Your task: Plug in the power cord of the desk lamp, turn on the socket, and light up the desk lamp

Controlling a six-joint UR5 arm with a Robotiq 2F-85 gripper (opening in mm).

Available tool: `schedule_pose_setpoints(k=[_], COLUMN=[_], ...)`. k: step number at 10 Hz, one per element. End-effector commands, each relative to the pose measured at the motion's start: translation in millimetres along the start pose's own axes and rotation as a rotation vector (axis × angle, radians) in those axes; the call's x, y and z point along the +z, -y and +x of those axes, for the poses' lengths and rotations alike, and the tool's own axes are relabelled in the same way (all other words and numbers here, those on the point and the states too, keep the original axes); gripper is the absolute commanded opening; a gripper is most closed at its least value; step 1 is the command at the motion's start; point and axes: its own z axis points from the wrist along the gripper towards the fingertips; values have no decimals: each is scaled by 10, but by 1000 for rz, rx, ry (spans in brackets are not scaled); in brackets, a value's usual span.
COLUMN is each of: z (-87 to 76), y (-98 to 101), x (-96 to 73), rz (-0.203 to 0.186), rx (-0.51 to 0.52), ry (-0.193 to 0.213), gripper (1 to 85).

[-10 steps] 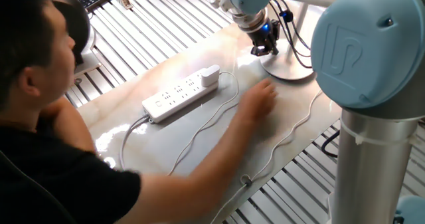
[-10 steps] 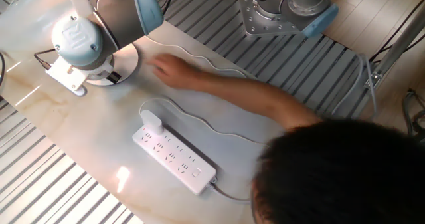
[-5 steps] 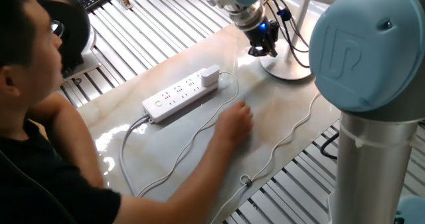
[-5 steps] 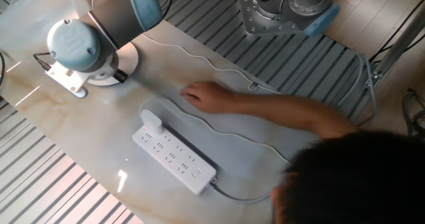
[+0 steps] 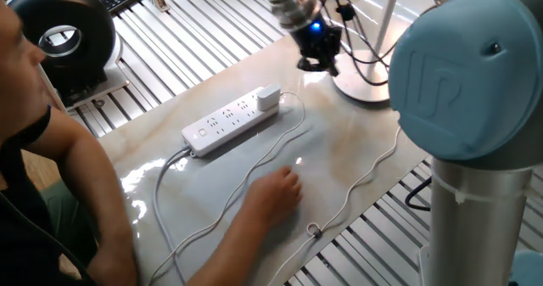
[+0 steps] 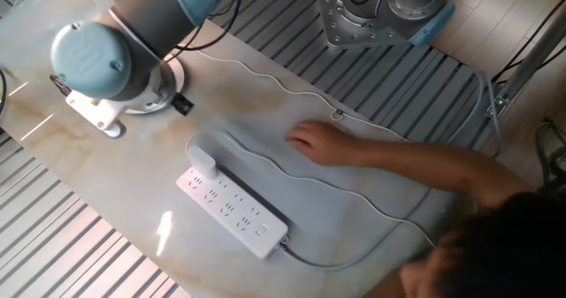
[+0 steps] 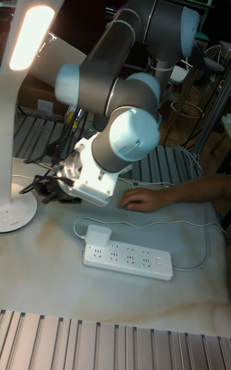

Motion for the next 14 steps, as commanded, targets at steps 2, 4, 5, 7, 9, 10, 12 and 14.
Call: schedule_pose_setpoints(k=[2,4,5,7,9,10,12,14], z=[250,176,111,14,-17,-156,-527,-927], y=[-552,-730,-869,-872,-766,-689,-536,-393], x=[-649,-766,-841,-876,-881,-895,-914,-1026], rz=[-189,-294,-363,-383,-367,-358,-333,-298], rx=[2,26,59,100,119,118,108,82], ry=[-45,-17,9,64,109,161,295,461], gripper=[10,10,10,10,10,10,10,10])
